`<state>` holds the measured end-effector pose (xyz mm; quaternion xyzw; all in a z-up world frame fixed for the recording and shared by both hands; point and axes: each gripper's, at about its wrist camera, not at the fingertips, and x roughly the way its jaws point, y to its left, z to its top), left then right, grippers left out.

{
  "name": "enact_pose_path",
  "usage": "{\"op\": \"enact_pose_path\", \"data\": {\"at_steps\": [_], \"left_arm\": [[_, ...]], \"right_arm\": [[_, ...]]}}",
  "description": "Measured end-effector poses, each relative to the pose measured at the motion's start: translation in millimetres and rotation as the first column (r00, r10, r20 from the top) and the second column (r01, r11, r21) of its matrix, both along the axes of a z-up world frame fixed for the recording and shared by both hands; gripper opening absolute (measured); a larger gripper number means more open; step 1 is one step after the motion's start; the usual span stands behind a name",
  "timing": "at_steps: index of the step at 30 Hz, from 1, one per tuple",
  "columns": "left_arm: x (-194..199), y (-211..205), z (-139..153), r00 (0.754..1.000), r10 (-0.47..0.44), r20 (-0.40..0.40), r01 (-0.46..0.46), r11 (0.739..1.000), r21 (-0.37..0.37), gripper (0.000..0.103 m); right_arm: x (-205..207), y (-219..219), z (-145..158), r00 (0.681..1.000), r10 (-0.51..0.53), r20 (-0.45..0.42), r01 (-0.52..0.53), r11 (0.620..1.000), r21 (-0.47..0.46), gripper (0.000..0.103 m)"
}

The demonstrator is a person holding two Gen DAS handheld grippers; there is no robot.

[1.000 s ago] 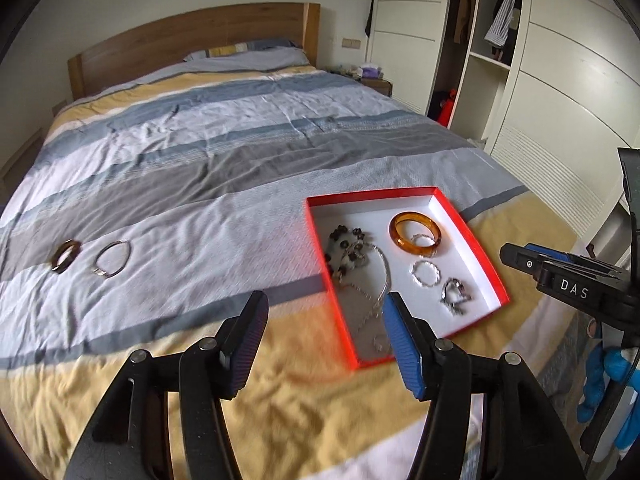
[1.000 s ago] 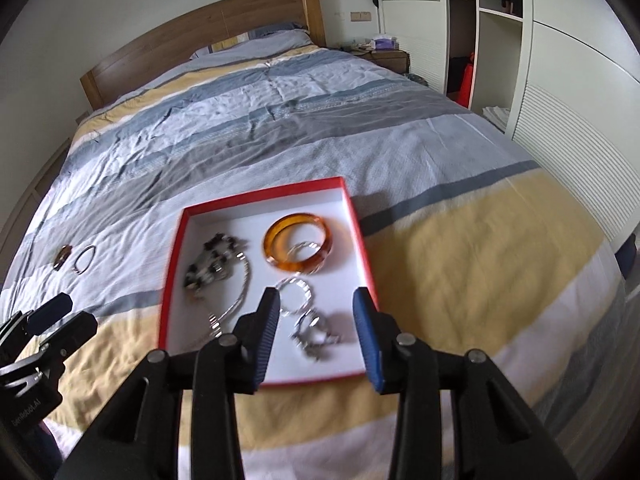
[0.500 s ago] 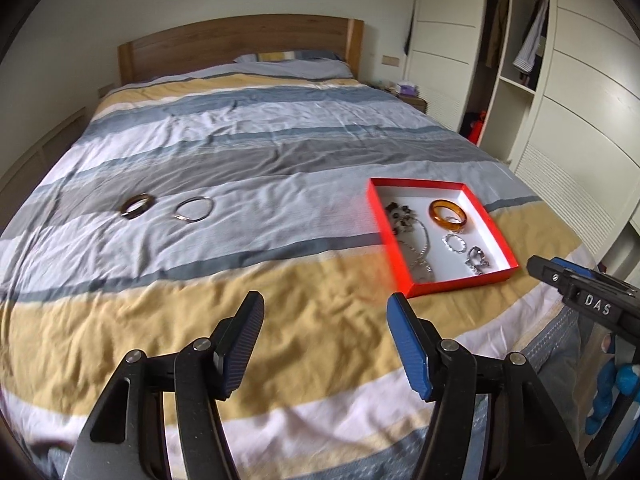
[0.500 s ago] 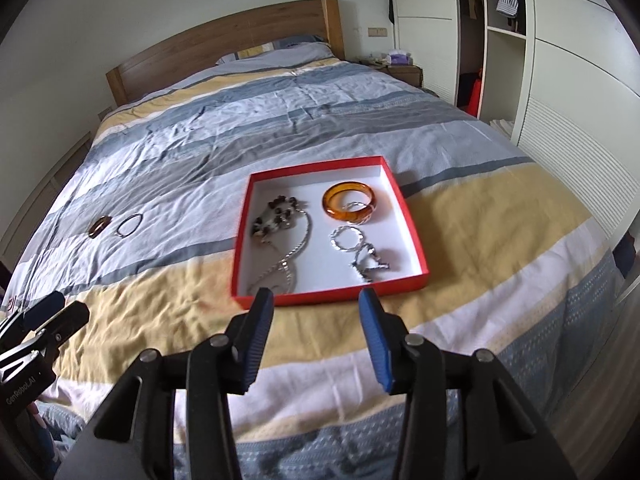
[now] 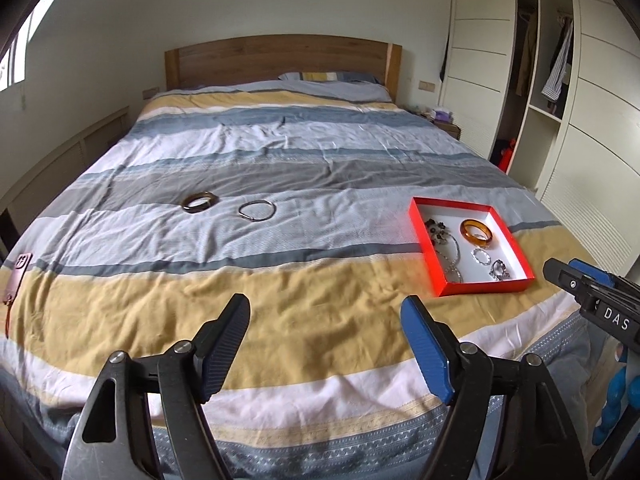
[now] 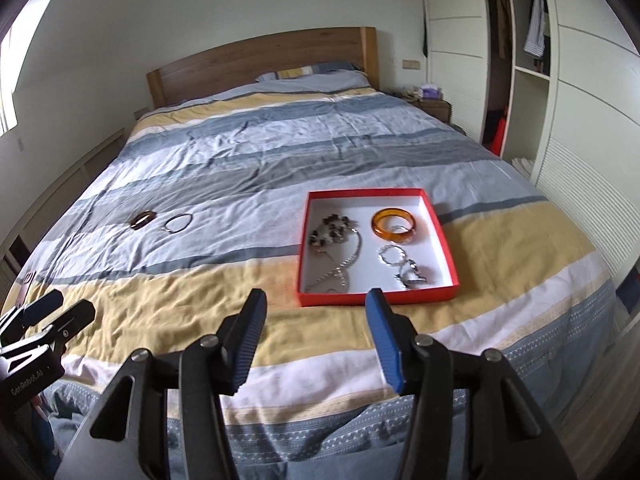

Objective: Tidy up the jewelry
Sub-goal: 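Withdraw both open tools from the box toward the remaining bangles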

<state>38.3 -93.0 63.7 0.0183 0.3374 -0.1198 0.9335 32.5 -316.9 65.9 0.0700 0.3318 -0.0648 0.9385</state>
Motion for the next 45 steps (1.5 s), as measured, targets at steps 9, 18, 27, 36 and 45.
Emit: {"op": "enact_pose_path", "data": {"at_steps": [9, 18, 27, 36, 45], "left_arm": [[-20, -4, 7, 1.000, 0.001, 0.023, -0.002, 0.999, 0.033, 0.081], [-33, -6, 5, 0.999, -0.012, 0.030, 0.010, 0.999, 0.047, 0.084], [-36, 3, -2, 1.000, 0.012, 0.020, -0.012, 0.999, 0.034, 0.084], [-35, 17, -6, 0.996, 0.083, 0.024, -0.084, 0.996, 0.038, 0.087], [-33, 26, 7, 0.982, 0.164, 0.092, -0.168, 0.985, 0.040, 0.090]], "right_arm": [[-20, 6, 9, 0.999, 0.023, 0.049, -0.024, 1.000, 0.012, 0.050], [-27, 20, 9, 0.997, 0.052, 0.062, -0.052, 0.999, 0.012, 0.051], [-25, 39, 3, 0.994, 0.096, 0.056, -0.097, 0.995, 0.010, 0.051], [-21, 58, 1, 0.987, 0.150, 0.060, -0.151, 0.989, 0.002, 0.051], [-15, 65, 8, 0.981, 0.169, 0.090, -0.168, 0.986, -0.024, 0.053]]}}
